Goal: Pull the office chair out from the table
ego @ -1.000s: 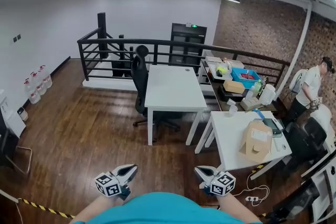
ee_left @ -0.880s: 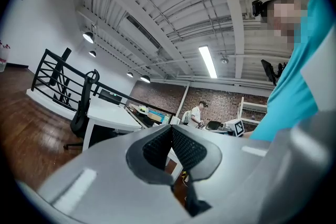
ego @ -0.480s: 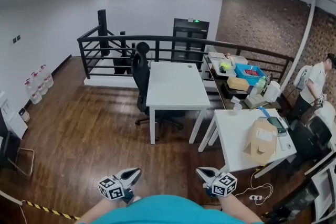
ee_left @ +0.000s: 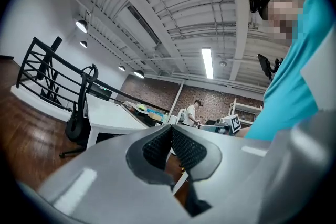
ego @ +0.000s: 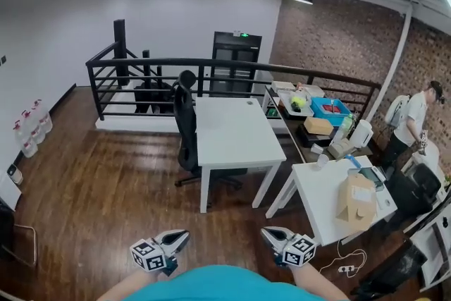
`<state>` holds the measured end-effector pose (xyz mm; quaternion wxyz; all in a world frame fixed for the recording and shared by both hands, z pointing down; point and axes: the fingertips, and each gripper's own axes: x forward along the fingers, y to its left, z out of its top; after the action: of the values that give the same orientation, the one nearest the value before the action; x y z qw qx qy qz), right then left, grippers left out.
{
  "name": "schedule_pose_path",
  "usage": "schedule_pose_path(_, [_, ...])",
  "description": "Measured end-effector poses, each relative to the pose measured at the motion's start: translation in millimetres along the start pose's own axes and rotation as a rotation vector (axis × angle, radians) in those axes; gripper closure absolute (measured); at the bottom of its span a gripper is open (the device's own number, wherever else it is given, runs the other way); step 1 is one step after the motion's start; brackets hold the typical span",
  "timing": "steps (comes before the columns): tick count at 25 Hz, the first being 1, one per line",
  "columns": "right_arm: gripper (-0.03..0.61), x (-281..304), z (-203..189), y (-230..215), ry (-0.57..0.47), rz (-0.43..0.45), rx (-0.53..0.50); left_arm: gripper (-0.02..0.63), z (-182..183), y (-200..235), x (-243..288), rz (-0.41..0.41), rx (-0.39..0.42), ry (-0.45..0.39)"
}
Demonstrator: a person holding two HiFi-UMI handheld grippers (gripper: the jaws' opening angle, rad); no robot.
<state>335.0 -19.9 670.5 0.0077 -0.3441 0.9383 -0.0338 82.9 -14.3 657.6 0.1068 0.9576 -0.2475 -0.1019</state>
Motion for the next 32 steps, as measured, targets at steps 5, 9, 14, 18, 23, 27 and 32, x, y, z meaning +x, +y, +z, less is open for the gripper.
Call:
schedule_pose_path(5, [0.578,48.3,-15.7,-17.9,0.033,-0.026,0.02,0.594,7.6,63.5,9.1,-0.029,-0.013,0.008])
schedule_pose_path(9, [0.578,69.4,-21.8,-55.3,0.052,-0.038,0.036,0.594,5.8,94.3,33.7,-0.039,-0.025,0.014])
schedule_pose_path(14, [0.578,100.2,-24.8,-128.5,0.029,0.004,0.047,0.594,9.9,128.6,84.5,-0.024,-0.004,0.013])
schedule_pose_path(18, [0.578,129.7,-25.7,-204.3,0.016,0.079,0.044,0.594,9.4,176.0,141.5,0.068,0.023,0.0])
schedule_pose_path(23, [0.578,144.9,-40.1,-286.7,0.02,0.204,0.016,0.594,-8.1,212.4,210.8,0.165,0.063,-0.01])
schedule_pose_path(27, [0.578,173.3,-42.4,-338.6,0.019,0.243,0.008,0.594,4.6,241.2,256.1,0.172,0.087,-0.035])
schedule_pose_path(32, [0.578,207.6,-40.3,-368.7,0.015,0.234,0.002,0.594,17.9,282.8,272.7,0.169,0.075,-0.014])
